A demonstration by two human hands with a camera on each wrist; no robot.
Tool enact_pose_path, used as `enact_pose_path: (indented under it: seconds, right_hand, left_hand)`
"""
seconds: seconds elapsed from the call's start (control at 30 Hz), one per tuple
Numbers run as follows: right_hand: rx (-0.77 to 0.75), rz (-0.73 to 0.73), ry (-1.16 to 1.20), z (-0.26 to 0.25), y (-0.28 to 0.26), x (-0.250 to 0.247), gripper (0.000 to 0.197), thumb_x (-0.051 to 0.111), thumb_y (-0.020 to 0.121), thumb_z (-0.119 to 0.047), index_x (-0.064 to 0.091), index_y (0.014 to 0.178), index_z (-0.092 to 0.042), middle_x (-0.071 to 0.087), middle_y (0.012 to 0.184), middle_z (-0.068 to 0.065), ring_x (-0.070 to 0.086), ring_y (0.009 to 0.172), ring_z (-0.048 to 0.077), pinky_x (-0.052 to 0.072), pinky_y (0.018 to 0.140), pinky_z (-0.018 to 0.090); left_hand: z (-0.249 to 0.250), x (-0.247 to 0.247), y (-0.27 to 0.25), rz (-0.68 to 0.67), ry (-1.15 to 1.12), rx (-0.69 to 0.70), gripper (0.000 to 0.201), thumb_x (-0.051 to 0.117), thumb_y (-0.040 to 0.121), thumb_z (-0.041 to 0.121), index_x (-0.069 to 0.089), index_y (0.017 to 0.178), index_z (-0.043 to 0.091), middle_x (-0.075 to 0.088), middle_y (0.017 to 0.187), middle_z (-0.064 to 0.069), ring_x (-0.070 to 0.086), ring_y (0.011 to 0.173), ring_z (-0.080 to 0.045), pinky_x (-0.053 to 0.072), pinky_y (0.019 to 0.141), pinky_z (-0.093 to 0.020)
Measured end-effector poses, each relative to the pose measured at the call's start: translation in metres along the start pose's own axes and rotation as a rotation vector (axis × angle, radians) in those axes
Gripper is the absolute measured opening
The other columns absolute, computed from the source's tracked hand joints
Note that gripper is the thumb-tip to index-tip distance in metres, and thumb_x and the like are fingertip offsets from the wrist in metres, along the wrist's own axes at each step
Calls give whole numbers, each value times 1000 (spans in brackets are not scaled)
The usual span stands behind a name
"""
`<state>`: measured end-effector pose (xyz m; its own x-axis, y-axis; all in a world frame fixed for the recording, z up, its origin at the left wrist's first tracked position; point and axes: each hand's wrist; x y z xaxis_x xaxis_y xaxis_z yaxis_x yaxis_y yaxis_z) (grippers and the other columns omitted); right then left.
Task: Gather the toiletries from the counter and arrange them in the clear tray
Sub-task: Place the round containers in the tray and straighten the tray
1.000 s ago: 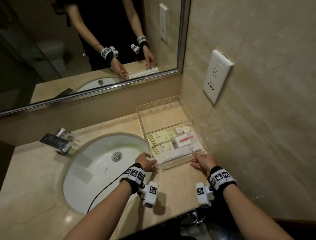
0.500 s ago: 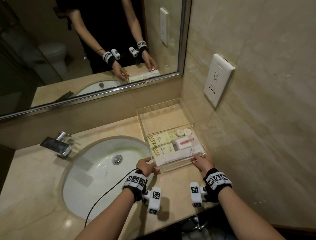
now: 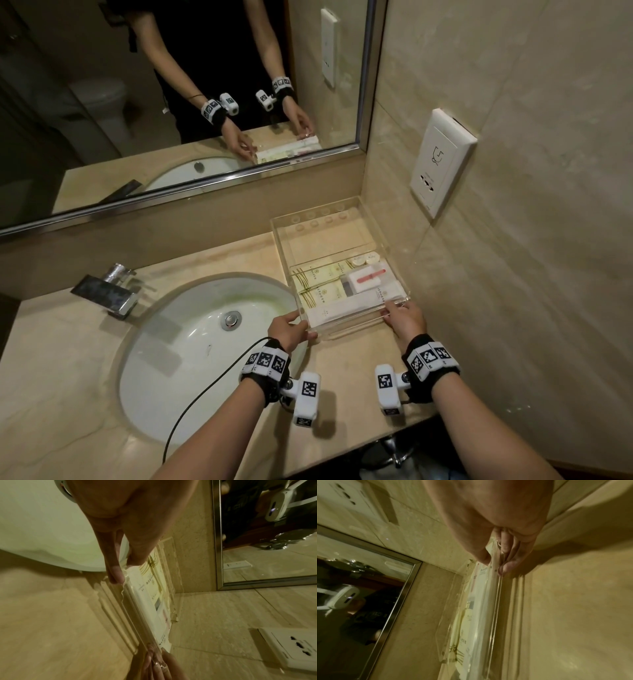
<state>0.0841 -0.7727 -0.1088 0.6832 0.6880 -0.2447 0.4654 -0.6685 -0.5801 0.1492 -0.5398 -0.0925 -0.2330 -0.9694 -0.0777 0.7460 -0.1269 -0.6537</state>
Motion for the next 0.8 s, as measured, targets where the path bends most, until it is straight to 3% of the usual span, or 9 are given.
enact_pose_path:
  seconds: [0.1,0.23,0.37,0.43,0.5,0.57,0.67,0.73,0.8]
  right_hand:
    - [22,-12,9,-8,8,9,23,68,85,-16,67,104,-4,73,86,8,69,80,24,57,84,39]
    - [45,-60,31,-20,23,23,16,70,84,-16,67,97,-6,73,93,11,69,83,24,57,89,42]
    - [96,-138,186,-38,33,37,25,68,88,-18,65,109,-5,71,98,10,67,85,20,53,97,39]
    - [118,-210,269,-49,29,40,35,61,93,-15,58,123,3,68,111,18,66,91,20,51,100,34]
    - [123,-236,289,-52,28,42,40,56,96,-13,53,127,11,61,125,25,64,110,30,47,105,37]
    - [153,-167,296,-48,24,41,41,61,93,-13,54,125,11,64,120,21,62,117,32,51,100,35]
    - [148,-72,307,-44,20,41,27,61,91,-7,61,116,2,66,103,16,70,94,25,57,84,28]
    - [134,-81,296,-44,19,41,19,60,90,-4,63,108,-5,63,97,11,67,77,14,56,75,20]
    - [138,-80,304,-46,18,41,18,60,89,-3,63,106,-7,61,94,8,63,75,11,53,69,16]
  left_hand:
    - [9,1,2,8,-16,0,44,55,90,0,53,134,5,71,91,-17,72,63,-18,61,73,-29]
    - [24,3,6,62,-129,-23,37,54,94,5,52,130,-1,69,91,-22,70,55,-14,58,53,-20]
    - [35,5,14,102,-313,-76,28,52,94,5,53,121,-5,73,76,-13,73,73,-19,59,73,-26]
    - [43,6,12,101,-365,-83,27,47,94,0,52,118,-12,71,85,-16,70,77,-21,59,73,-25]
    - [49,10,5,61,-433,-118,23,41,96,-1,46,114,-15,62,96,-24,65,87,-33,56,87,-39]
    - [50,13,-1,-8,-495,-204,21,34,97,-1,38,117,-9,58,104,-31,60,97,-42,51,91,-50]
    - [52,15,-9,-11,-651,-282,23,33,96,-2,36,119,-7,59,109,-31,60,103,-42,53,80,-44]
    - [54,17,-14,6,-744,-304,25,33,95,-3,37,120,-6,57,119,-31,57,115,-42,50,86,-43]
    - [50,18,-12,17,-788,-290,30,32,94,-6,35,123,-6,53,126,-33,54,120,-44,49,91,-45]
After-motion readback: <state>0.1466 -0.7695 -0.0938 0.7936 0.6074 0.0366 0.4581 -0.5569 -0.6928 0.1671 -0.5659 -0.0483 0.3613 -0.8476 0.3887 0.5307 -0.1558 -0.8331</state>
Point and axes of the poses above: each hand's wrist, its own y-axis towards the middle knuckle, its own x-axis out of the palm, z = x × y
